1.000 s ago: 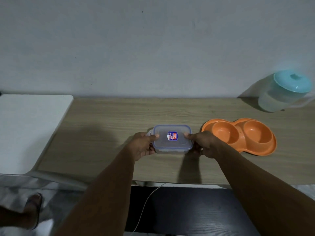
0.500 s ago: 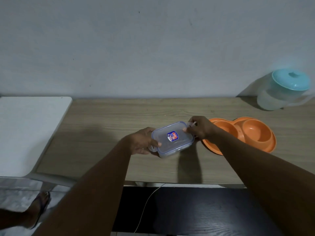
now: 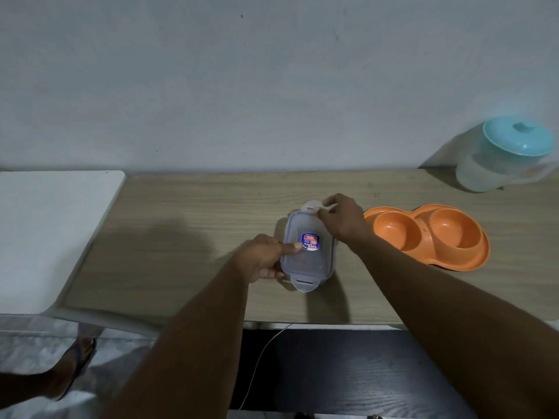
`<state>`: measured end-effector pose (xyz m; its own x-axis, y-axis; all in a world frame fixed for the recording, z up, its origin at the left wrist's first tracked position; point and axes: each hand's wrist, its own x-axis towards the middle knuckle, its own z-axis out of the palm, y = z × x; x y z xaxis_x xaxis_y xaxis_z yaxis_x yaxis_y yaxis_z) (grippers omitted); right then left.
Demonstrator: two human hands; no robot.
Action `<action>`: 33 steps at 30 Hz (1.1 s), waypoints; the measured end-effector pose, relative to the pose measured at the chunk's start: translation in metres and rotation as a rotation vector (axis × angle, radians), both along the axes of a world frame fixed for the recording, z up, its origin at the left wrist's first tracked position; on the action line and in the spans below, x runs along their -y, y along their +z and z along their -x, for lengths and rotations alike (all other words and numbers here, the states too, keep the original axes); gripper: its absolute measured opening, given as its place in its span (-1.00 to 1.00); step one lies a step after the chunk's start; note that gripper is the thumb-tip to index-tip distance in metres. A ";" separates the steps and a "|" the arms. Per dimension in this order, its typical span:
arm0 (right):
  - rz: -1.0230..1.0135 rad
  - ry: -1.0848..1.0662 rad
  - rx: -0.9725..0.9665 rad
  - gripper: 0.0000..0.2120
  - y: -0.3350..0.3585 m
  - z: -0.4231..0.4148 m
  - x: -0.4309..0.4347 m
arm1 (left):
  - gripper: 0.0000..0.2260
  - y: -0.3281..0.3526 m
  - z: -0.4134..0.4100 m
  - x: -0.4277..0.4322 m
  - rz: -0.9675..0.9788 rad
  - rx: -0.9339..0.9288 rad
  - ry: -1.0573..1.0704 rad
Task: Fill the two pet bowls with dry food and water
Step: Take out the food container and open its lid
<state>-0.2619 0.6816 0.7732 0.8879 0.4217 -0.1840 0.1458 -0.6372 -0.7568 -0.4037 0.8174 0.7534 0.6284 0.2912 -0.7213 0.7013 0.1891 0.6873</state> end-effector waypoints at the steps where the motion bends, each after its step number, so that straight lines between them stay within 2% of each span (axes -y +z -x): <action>1: -0.040 -0.076 -0.069 -0.66 -0.002 0.007 0.007 | -0.56 0.000 0.003 0.004 0.061 -0.001 0.036; 5: -0.159 -0.193 -0.335 -0.61 -0.021 0.036 0.031 | -0.64 0.001 0.009 0.016 0.134 0.074 0.118; 8: -0.231 -0.256 -0.455 -0.58 -0.028 0.042 0.033 | -0.65 0.007 0.009 0.016 0.085 0.078 0.110; 13: -0.218 -0.253 -0.606 -0.55 -0.027 0.031 0.030 | -0.61 0.007 0.011 0.016 0.094 0.078 0.110; 20: -0.167 -0.198 -0.395 -0.52 -0.020 0.034 0.035 | -0.58 0.003 0.013 0.016 -0.010 0.102 0.112; 22: -0.178 -0.172 -0.260 -0.59 -0.021 0.037 0.042 | -0.60 0.003 0.015 0.015 -0.092 0.128 0.120; 24: -0.242 -0.150 -0.177 -0.76 -0.019 0.039 0.050 | -0.68 0.005 0.016 0.012 -0.130 0.139 0.185; 26: -0.281 -0.141 -0.161 -0.85 -0.015 0.035 0.056 | -0.73 0.008 0.017 0.006 -0.124 0.150 0.252; 30: -0.328 -0.146 -0.154 -0.70 -0.004 0.025 0.049 | -0.75 0.026 0.016 -0.001 -0.105 0.235 0.318; 33: -0.476 -0.216 -0.365 -0.76 0.020 0.019 0.034 | -0.87 0.043 0.010 -0.005 -0.090 0.310 0.381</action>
<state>-0.2811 0.6472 0.7933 0.8775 0.3505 -0.3273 -0.2691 -0.2050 -0.9410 -0.4135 0.8222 0.7968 0.6460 0.5947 -0.4786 0.3537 0.3224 0.8780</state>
